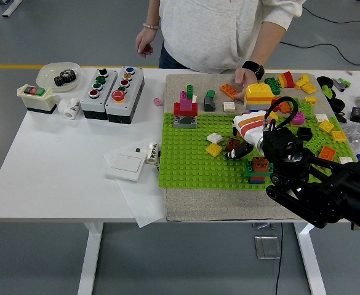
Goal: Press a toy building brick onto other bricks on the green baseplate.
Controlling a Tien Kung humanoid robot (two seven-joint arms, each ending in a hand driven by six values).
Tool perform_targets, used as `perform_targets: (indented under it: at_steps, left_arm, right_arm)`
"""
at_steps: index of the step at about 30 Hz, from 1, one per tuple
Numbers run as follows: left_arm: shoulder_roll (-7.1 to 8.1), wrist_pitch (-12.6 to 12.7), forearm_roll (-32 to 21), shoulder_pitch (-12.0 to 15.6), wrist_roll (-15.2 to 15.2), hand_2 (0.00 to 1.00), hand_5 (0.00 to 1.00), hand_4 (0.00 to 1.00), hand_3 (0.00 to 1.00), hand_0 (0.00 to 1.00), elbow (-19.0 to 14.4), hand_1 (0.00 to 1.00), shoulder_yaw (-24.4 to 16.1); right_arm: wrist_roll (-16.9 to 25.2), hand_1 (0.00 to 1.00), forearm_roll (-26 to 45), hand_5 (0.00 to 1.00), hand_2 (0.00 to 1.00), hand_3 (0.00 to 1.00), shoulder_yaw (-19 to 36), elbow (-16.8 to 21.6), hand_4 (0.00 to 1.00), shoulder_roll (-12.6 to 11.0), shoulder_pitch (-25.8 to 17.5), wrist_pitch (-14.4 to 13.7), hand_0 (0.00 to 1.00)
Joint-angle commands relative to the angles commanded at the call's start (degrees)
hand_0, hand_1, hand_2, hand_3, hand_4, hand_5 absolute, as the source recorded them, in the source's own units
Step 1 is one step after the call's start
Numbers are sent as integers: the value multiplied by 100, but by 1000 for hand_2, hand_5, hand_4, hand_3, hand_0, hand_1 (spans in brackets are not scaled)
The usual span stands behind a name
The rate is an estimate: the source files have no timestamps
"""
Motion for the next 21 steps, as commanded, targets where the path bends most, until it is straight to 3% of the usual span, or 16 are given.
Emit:
perform_targets:
  at_steps: [21]
  left_arm:
    - [6,21,32,-61,-5,728,810,806,778,458,-7,572,8]
  right_arm:
    - [141,525,165,570,576,560,-27,-340,926,132,61,-51,488]
